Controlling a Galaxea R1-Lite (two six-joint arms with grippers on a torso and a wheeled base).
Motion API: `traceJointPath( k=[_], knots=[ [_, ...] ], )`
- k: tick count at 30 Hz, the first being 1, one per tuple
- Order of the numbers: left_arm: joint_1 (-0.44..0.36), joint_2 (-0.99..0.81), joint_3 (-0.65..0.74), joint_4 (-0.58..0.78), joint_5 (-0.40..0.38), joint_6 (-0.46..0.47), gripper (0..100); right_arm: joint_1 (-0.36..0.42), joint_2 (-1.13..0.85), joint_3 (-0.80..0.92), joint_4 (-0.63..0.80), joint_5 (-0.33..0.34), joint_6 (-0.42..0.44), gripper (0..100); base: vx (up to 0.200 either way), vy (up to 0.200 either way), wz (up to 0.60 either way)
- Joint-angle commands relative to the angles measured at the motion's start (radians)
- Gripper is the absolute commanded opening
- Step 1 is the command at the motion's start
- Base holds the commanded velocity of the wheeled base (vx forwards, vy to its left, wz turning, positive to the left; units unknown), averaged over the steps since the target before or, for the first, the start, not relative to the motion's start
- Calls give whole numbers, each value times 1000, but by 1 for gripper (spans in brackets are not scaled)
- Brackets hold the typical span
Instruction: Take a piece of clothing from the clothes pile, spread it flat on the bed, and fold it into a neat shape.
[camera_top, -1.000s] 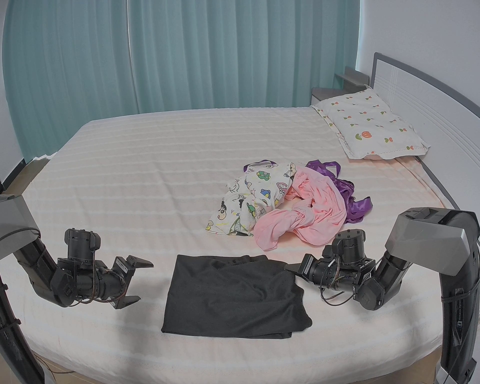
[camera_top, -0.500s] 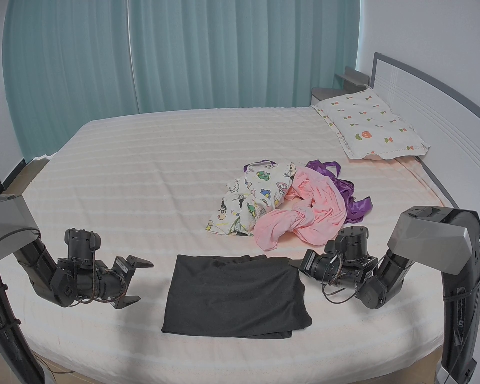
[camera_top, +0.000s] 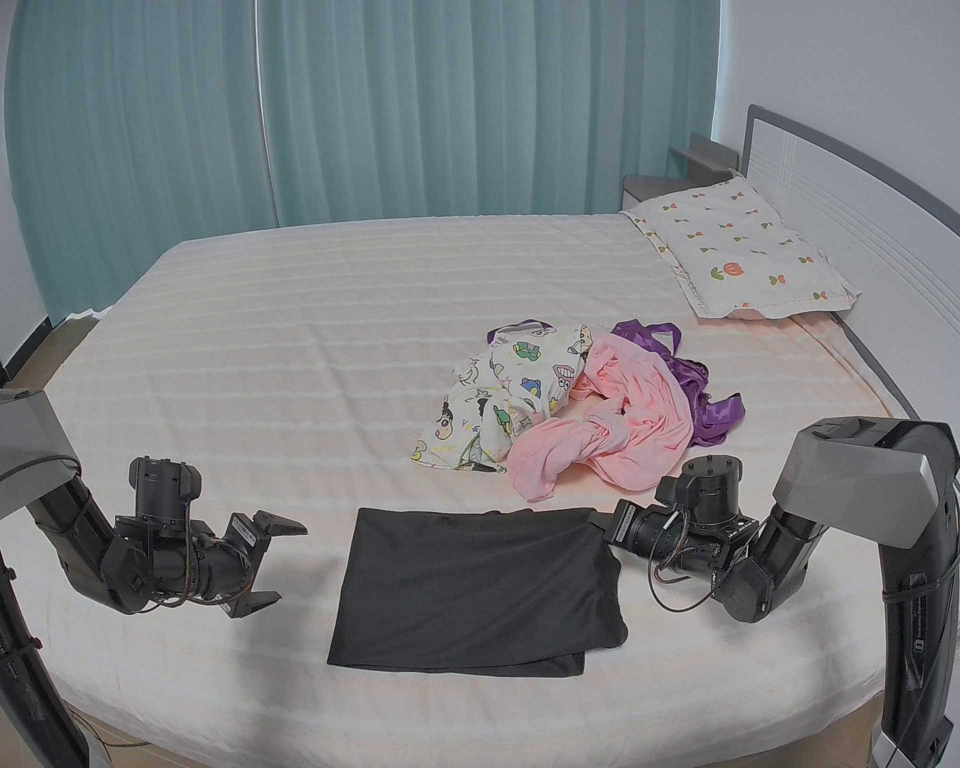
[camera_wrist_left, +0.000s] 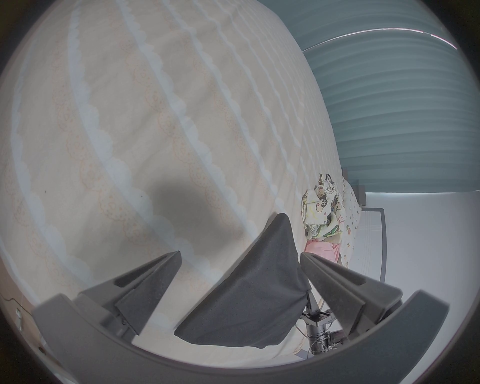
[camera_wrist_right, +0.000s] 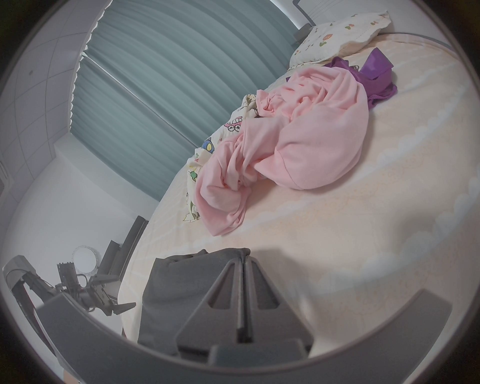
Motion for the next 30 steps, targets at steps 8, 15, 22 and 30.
traceJointPath(
  k=[8, 15, 22, 30],
  knots=[
    [0, 2, 0, 0, 0, -2, 100, -1, -20, 28, -42, 2, -7, 100, 0, 0, 0],
    [0, 6, -3, 0, 0, -2, 100, 3, -131, 91, 32, 4, -7, 100, 0, 0, 0],
    [0, 6, -3, 0, 0, -2, 100, 23, -164, 310, 18, 13, 7, 100, 0, 0, 0],
    [0, 8, -3, 0, 0, 0, 100, 71, -134, 433, -108, 47, 46, 100, 0, 0, 0]
  ],
)
